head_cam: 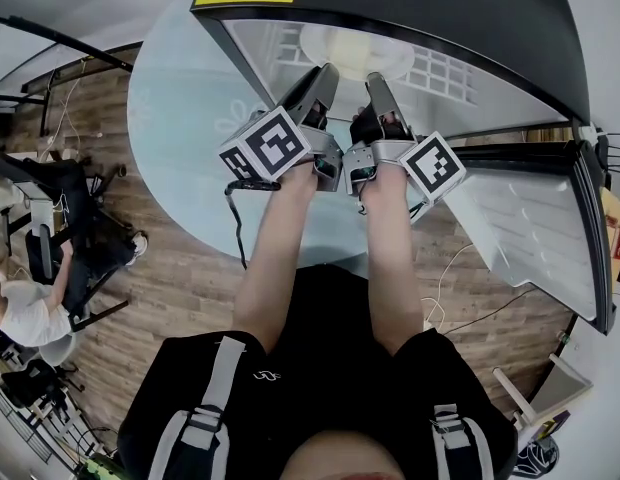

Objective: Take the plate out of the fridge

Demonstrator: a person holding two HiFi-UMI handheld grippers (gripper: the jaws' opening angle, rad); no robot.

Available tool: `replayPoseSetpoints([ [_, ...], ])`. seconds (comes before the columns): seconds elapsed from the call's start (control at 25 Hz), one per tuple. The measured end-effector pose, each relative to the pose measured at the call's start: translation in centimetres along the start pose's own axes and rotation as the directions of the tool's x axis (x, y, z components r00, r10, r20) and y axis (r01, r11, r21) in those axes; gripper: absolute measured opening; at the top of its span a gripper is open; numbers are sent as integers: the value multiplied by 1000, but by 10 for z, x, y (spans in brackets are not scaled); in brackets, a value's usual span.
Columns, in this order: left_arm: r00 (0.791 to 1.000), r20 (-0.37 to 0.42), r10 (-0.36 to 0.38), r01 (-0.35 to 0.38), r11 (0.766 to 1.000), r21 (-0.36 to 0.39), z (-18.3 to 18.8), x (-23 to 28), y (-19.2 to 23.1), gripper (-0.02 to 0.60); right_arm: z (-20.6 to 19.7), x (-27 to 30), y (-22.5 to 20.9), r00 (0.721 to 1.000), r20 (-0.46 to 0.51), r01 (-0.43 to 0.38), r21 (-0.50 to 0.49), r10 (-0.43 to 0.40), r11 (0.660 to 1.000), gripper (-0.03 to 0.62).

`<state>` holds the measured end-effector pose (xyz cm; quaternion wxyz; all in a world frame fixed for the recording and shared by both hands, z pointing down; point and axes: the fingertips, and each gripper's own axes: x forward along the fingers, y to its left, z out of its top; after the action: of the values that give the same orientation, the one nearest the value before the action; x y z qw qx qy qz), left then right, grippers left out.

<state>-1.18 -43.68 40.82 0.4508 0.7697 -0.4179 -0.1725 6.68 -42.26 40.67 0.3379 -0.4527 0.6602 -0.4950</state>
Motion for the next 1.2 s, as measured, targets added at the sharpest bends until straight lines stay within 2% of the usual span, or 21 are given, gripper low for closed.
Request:
replayPoseSetpoints([
  [0.04,1000,-7,-11,11,1000,-1,-1,1,-2,61,0,-1,0,1000,2,1,11,-1,1000,49],
  [0.36,1000,-20,-19,19,1000,-10,-6,-1,-6,58,2,-8,-2,1000,7,0,32,-1,999,48],
  [0.88,1000,-20,-6,6,999,32,-18,-12,-16,60,2,-23,2,1000,8,-6,13,6,1000,48],
  [1.2,1000,4,-6,5,998,58,-26,-24,-24,61,2,-38,9,999,-1,-39,-13,39,999,48],
])
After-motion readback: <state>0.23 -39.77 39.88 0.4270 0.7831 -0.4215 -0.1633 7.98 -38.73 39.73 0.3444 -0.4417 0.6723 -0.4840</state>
